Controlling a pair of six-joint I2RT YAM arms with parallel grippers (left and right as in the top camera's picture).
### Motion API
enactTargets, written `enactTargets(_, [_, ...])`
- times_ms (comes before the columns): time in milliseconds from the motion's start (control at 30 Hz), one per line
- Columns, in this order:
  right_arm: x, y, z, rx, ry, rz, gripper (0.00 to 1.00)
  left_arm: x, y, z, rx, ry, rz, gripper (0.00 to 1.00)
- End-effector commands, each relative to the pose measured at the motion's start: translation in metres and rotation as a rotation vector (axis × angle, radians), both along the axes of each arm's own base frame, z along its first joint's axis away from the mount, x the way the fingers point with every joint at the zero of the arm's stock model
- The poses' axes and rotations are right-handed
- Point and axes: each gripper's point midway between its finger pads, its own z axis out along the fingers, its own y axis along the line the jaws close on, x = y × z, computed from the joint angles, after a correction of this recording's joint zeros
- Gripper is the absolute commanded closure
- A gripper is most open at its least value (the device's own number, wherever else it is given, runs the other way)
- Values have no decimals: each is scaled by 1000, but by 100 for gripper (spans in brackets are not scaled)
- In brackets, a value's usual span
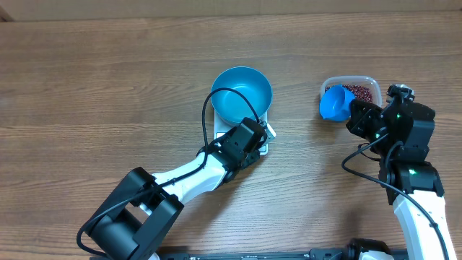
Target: Scoop item into bowl and weigh 150g on scale
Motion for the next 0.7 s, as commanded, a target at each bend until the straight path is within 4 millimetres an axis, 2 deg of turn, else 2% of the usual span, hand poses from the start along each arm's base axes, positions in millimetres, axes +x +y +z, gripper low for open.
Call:
enactTargets(0, [6, -3, 17, -9, -45, -4, 96, -8, 5, -16, 24, 46, -24, 96])
enactTargets(667, [5, -3, 17, -9, -45, -4, 96, -21, 1, -22, 37, 96, -124, 96])
